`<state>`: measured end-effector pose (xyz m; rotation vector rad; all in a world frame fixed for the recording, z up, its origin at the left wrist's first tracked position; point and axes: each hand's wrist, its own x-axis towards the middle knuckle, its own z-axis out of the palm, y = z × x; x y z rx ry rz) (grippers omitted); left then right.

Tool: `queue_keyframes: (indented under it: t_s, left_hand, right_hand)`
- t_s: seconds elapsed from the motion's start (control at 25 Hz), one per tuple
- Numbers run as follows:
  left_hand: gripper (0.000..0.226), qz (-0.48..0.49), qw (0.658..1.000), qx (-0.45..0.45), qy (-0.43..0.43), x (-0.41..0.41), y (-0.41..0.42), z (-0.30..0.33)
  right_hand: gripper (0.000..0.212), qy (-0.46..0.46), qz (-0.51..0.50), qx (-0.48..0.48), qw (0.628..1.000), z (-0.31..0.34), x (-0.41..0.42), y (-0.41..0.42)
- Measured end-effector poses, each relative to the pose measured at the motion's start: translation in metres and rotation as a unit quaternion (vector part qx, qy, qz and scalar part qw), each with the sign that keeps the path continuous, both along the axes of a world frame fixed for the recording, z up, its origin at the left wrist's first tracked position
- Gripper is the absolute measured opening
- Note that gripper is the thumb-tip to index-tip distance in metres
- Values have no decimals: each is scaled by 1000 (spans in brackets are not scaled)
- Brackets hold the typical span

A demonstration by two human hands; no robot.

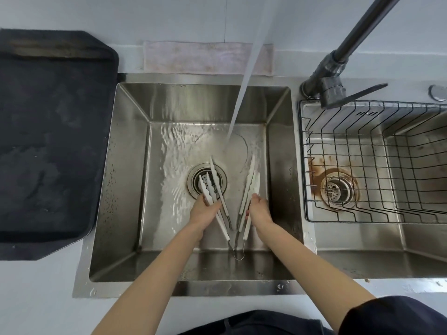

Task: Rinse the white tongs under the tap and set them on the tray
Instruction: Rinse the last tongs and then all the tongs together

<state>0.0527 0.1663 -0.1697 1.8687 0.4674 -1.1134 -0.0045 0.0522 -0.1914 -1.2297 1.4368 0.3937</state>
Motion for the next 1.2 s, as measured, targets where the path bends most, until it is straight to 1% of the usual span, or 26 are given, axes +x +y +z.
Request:
queue_keyframes:
  t_s: [0.28, 0.44, 0.6, 0.8, 0.88, 1.0, 1.12, 1.2]
  left_hand:
    - [32, 4, 999, -34, -18, 19, -7, -9]
    - [40, 10, 998, -56, -23, 27, -9, -15]
    - [39, 16, 998, -49, -20, 23, -8, -22]
    - [48, -5, 999, -12, -36, 20, -16, -26]
    - [43, -6, 999, 16, -48, 20, -20, -26]
    - [35, -22, 995, 63, -77, 24, -22, -28]
    - [37, -24, 995, 67, -75, 31, -23, -34]
    - [45, -40, 995, 69, -65, 36, -24, -40]
  right_hand:
    - [44, -47, 26, -14, 998, 10, 8, -12]
    - [42, -57, 49, -36, 997, -1, 11, -16]
    - [42, -66, 74, -46, 994, -6, 9, -18]
    - [43, -50, 104, -62, 991, -5, 12, -23]
    - [43, -44, 115, -82, 989, -7, 16, -20]
    - [42, -8, 136, -138, 981, -13, 25, -13]
    - [55, 43, 188, -172, 966, -13, 31, -6]
    - [66, 68, 231, -197, 950, -12, 32, -8]
